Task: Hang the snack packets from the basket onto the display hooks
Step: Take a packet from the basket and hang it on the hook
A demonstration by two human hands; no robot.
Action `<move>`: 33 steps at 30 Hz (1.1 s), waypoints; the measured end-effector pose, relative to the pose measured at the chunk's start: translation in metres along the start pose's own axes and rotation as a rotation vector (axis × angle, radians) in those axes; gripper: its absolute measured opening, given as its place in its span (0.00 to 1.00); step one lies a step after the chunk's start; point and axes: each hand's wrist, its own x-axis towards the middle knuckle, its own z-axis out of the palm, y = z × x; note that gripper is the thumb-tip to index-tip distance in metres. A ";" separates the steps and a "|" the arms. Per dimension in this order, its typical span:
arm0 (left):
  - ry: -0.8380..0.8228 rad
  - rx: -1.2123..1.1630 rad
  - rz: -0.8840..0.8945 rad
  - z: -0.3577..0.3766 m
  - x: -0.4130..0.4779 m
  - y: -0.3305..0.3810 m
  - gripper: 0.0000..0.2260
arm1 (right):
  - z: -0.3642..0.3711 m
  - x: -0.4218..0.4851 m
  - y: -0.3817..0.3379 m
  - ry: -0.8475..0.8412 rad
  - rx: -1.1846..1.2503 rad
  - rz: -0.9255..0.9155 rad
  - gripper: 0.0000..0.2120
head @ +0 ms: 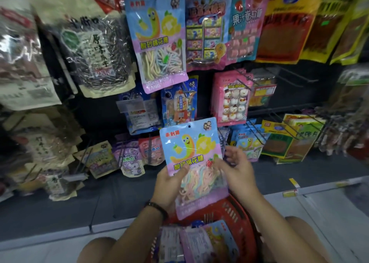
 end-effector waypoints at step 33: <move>0.153 0.213 0.343 -0.012 0.079 0.233 0.07 | 0.036 0.120 -0.211 -0.240 0.041 -0.248 0.05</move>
